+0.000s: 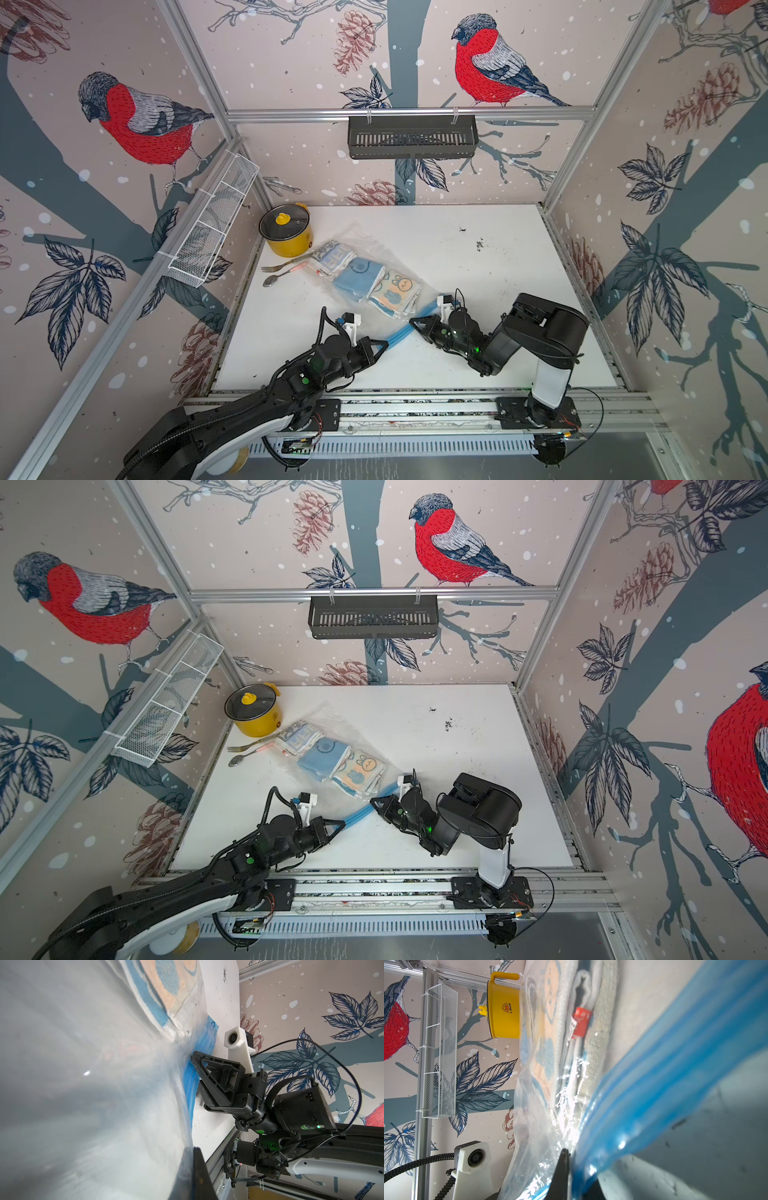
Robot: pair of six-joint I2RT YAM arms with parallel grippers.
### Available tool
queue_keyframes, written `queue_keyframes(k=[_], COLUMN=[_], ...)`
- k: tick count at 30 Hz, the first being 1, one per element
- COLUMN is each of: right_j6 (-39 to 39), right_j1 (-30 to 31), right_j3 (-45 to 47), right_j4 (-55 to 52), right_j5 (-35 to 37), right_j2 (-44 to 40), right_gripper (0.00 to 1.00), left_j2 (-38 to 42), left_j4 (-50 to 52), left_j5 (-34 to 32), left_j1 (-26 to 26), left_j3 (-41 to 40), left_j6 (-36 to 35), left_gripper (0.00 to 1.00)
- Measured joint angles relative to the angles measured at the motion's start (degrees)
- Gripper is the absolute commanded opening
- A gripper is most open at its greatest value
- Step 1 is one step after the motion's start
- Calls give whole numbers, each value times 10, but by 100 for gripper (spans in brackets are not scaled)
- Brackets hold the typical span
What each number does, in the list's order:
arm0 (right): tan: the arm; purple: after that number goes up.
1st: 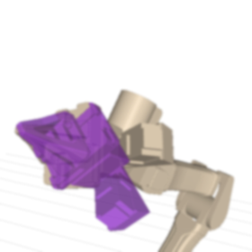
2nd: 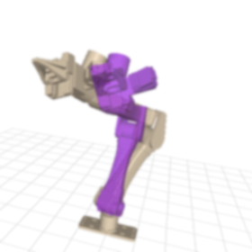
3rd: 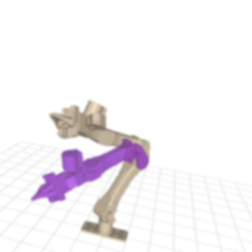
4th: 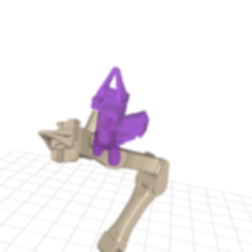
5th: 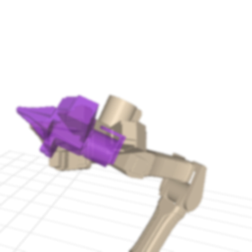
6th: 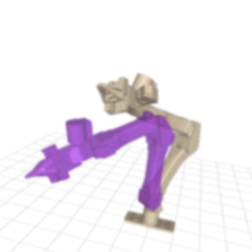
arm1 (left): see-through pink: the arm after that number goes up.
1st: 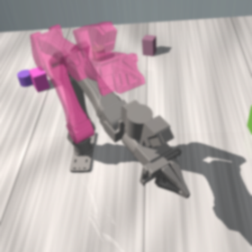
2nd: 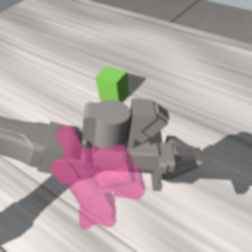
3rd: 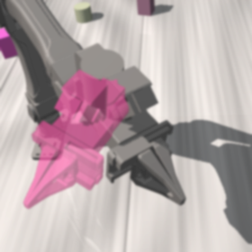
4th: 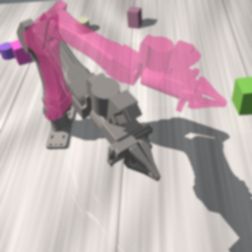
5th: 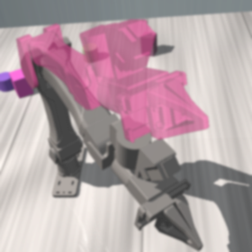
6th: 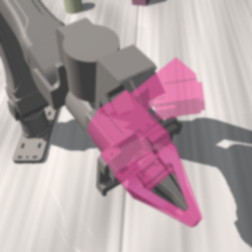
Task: Place the folded towel into the vacuum bag
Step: Close the vacuum bag at the center of the board.
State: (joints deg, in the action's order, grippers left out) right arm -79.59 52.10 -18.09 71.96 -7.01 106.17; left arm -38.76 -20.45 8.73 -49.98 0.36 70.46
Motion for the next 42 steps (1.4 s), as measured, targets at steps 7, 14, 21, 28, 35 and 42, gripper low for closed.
queue_keyframes(k=[7, 14, 21, 28, 35, 42], right_j6=[5, 19, 21, 24, 24, 24], right_j1=[-1, -14, -35, -50, -67, -93], right_j3=[-2, -10, -13, -12, -3, 12], right_j4=[-23, -60, -79, -92, -99, -101], right_j5=[0, -18, -30, -30, -30, -30], right_j2=[-16, -38, -39, -38, -38, -49], right_gripper=[0, 0, 0, 0, 0, 0], left_j2=[37, 70, 72, 71, 90, 117], left_j4=[29, 66, 78, 92, 120, 156], left_j5=[1, 16, 53, 86, 110, 124], left_j1=[4, 19, 42, 61, 70, 73], left_j3=[0, 0, 0, 0, 2, 10], left_j6=[-5, -21, -46, -67, -85, -98], left_gripper=[0, 0, 0, 0, 0, 0])
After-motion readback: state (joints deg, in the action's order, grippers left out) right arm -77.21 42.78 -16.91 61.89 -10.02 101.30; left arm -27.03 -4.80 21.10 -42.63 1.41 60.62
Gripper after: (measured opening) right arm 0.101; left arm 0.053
